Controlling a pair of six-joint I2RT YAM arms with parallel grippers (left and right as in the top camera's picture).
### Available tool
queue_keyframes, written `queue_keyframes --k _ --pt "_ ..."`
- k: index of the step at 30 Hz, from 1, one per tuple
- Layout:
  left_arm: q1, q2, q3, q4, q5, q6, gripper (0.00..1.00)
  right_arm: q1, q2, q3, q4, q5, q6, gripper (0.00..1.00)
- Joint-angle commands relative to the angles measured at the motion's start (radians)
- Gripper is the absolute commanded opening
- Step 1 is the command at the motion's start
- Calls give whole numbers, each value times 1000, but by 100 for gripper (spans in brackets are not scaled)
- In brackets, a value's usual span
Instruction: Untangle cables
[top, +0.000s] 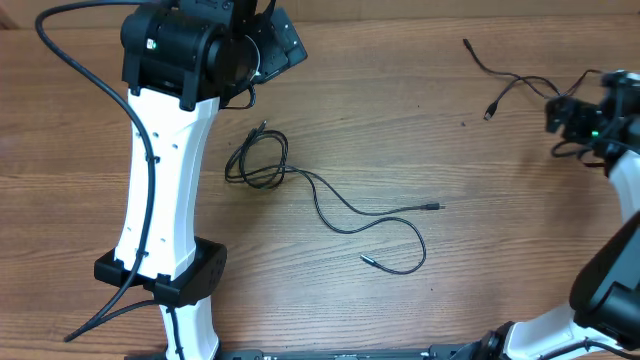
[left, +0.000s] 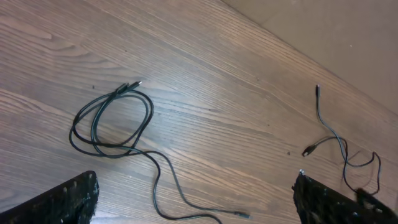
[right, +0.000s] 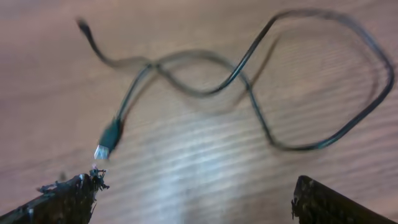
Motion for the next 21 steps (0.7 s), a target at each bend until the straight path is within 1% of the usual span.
queue_keyframes --k 1,2,3,7,14,21 --pt "3 4 2 -2 1 11 100 84 9 7 -45 221 -21 100" --pt "3 4 2 -2 1 11 100 98 17 7 -54 251 -2 100" --pt "3 4 2 -2 1 11 100 114 38 7 -61 290 55 100" --pt "3 4 2 -2 1 11 99 116 95 7 -71 302 159 100" --pt "3 4 2 -2 1 11 100 116 203 6 -57 309 155 100" --pt "3 4 2 -2 1 11 100 116 275 6 49 309 156 100"
